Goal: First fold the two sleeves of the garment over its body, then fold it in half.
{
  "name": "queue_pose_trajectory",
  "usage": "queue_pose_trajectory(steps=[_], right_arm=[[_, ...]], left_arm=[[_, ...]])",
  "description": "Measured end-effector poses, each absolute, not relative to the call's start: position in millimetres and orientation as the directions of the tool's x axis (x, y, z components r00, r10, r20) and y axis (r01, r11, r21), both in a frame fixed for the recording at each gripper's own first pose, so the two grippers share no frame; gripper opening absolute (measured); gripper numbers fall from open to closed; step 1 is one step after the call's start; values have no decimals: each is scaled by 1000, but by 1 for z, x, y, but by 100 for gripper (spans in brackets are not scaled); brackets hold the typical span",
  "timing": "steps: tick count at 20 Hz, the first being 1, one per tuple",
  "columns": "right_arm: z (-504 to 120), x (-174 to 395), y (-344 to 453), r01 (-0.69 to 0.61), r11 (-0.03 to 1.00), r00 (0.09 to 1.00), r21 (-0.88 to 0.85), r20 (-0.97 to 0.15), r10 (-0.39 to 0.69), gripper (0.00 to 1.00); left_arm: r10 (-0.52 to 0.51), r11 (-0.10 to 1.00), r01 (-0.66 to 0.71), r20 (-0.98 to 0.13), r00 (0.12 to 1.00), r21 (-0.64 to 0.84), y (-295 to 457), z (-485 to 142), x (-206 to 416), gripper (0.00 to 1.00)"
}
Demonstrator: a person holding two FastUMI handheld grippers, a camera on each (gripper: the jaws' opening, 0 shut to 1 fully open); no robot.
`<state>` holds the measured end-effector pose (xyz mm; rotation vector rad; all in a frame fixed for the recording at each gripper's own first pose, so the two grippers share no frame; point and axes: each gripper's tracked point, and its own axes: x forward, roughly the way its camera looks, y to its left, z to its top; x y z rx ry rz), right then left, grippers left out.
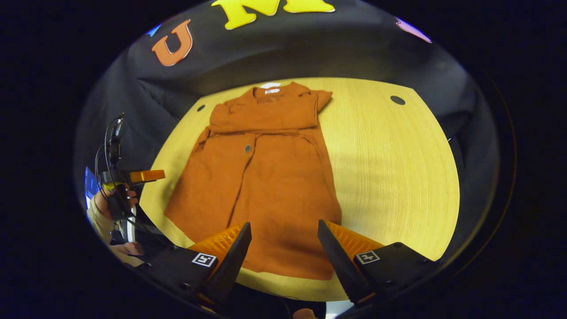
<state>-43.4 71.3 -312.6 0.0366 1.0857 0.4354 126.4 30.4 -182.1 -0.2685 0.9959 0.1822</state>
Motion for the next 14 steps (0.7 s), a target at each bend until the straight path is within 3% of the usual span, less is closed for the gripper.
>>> queue_pose_trajectory(steps=[4, 7, 10, 14], right_arm=[[-330, -51, 53, -248, 898, 284, 364, -858, 427, 98], [-353, -68, 22, -193, 908, 181, 372, -896, 405, 97], [-365, -73, -4, -213, 915, 169, 343, -909, 380, 98], [-369, -92, -14, -119, 889, 83, 442, -888, 452, 97]], left_arm=[[-143, 945, -198, -875, 463, -259, 18, -184, 106, 100], [-306, 915, -114, -850, 429, -387, 4, -205, 114, 99], [-426, 867, -87, -819, 383, -492, -5, -186, 98, 100], [-533, 831, 8, -793, 296, -556, -19, -184, 88, 99]])
